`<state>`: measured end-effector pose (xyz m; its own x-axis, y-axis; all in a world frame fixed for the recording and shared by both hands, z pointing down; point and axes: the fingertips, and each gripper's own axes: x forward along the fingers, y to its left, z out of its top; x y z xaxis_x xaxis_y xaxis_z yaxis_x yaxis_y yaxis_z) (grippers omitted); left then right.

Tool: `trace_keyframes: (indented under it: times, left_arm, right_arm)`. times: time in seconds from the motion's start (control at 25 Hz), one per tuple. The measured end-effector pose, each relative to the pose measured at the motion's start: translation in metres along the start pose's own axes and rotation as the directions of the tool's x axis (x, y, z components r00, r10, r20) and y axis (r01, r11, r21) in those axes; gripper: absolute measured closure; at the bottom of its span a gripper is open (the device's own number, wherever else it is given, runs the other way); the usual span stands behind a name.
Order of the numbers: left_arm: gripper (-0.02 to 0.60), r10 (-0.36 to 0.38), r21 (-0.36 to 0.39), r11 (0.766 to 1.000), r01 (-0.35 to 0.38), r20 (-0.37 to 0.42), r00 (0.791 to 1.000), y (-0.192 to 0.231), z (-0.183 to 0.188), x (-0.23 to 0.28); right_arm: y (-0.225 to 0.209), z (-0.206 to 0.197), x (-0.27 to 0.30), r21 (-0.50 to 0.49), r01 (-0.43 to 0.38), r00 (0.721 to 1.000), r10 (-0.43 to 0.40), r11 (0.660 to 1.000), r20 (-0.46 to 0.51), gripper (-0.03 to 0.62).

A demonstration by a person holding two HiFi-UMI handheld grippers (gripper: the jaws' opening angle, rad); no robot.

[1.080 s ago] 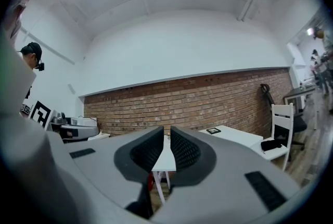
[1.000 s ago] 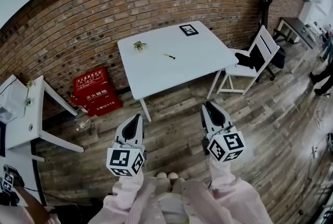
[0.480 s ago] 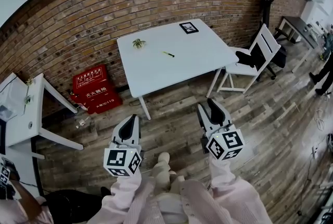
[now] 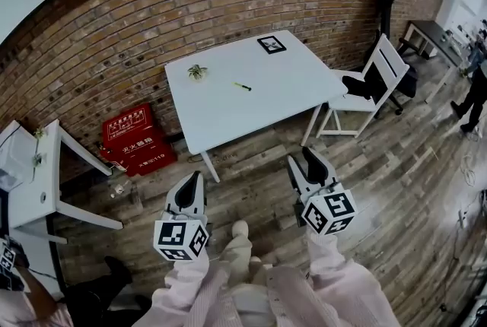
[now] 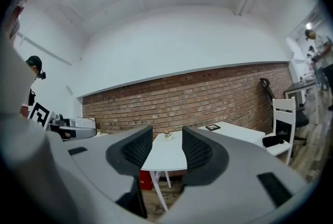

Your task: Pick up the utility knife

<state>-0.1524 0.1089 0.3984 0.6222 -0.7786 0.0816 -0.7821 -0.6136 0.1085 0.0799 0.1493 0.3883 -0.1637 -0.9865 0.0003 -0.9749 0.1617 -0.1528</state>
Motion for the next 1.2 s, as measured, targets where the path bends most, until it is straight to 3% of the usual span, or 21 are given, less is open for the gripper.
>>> trace_keyframes:
  times: [0.68,1.2]
  left_arm:
    - [0.59,-0.017,-0.034,0.999,0.016,-0.029,0.999,0.066,0.004,0.133]
    - [0.589,-0.06,-0.051,0.997,0.057,-0.041,0.997,0.101,0.003,0.202]
  right_arm:
    - [-0.05,-0.011,0.135,0.065,0.012,0.998,-0.008,0.998,-0.063,0.434]
    - [-0.069,-0.021,0.204,0.063,0.02,0.993,-0.013,0.998,-0.116,0.435]
